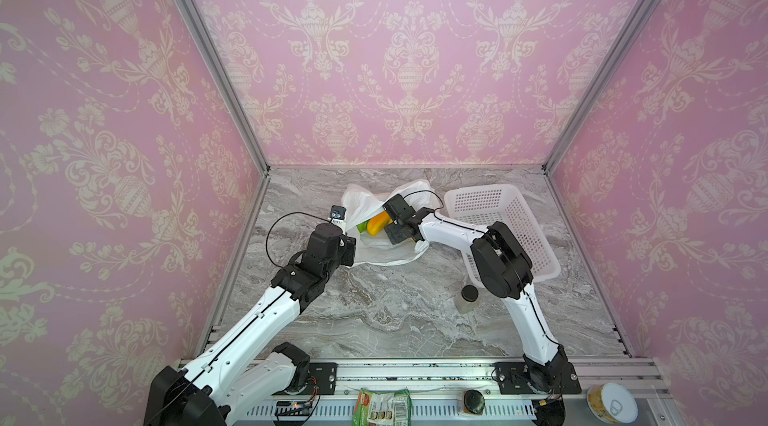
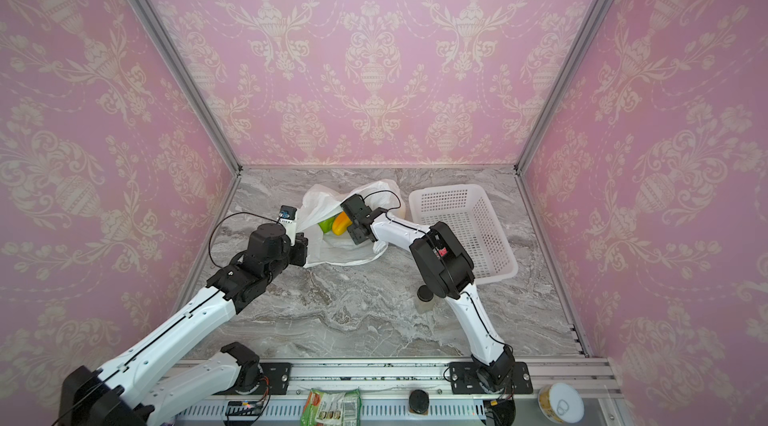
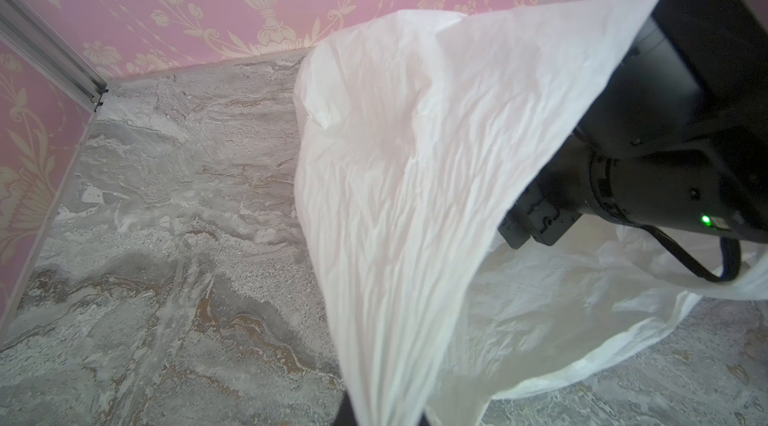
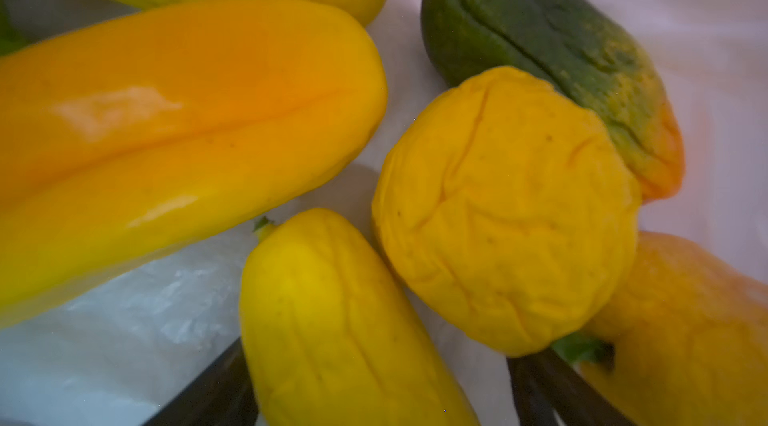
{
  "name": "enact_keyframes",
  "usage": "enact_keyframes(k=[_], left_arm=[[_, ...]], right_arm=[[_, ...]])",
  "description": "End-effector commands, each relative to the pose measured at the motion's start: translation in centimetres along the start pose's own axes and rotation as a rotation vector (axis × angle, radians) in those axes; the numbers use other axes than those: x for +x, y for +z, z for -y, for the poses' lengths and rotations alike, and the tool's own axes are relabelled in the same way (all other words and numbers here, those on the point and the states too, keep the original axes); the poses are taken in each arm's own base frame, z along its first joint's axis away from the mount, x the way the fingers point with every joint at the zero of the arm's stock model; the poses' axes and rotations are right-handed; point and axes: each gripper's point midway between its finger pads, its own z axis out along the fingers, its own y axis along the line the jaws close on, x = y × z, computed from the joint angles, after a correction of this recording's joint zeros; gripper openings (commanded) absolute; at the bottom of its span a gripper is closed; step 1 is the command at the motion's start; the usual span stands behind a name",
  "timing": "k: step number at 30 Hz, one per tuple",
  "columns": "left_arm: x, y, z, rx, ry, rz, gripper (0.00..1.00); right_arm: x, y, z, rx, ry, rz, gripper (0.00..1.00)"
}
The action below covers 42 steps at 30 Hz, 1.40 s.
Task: Untie the knot of the plastic bag and take out the fruit
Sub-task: 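Lower the right gripper and grasp the long yellow fruit, then lift the yellow fruit out and drop it into the basket with the right gripper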
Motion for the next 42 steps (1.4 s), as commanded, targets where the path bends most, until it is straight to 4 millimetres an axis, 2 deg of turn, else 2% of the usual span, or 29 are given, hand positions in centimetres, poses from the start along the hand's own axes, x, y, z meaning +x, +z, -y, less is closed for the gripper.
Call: enact_keyframes(k=[1,4,8,17,21,25,30,31,35,39,42], left_arm=[[-1.0,-0.4,0.1,0.014,-0.021,0.029,0.00],[-0.8,-0.3,0.2,0.015,-0.020,0.023,0.00],[-0.4,0.0,0.1,0.009,-0.014,0.005,0.00],[-0.5,0.0,0.1,0.008,-0.015,0.010,0.00],[-0.7,-0.2,0.1,0.009,-0.017,0.015,0.00],[-0.7,-0.1,0.1,0.005,-0.017,0.018,0.00],[-0.4,0.1,-0.1,-0.004,-0.016,0.005,0.00],[-0.5,0.0,-0.1,-0.006,-0.018,0.007,0.00],[-0.5,0.1,-0.2,-0.009,-0.020,0.010,0.00],[-0.2,0.3,-0.2,-0.015,-0.019,-0.003,0.00],[-0.2,0.2,-0.4,-0.022,-0.019,-0.002,0.00]], right_arm=[[2.5,1.1,-1.3,-0.063,-0.009,-0.102,0.76],[2.5,0.5,-2.4,-0.136,-0.011,-0.094,0.59],[1.4,-1.8,-3.1,-0.184,-0.001,-0.050,0.40],[-0.3,-8.8,-5.9,-0.323,-0.004,0.100,0.17],[-0.4,-11.9,-7.0,-0.457,0.013,0.163,0.13],[-0.3,-15.9,-8.5,-0.617,-0.019,0.264,0.13],[-0.4,-19.9,-8.5,-0.698,-0.034,0.369,0.12],[0.7,-20.4,-8.7,-0.727,-0.045,0.367,0.13],[1.0,-24.1,-9.3,-0.845,-0.073,0.432,0.13],[0.9,-26.9,-8.9,-0.901,-0.065,0.501,0.11],[0.4,-29.1,-7.4,-0.910,-0.026,0.571,0.09]])
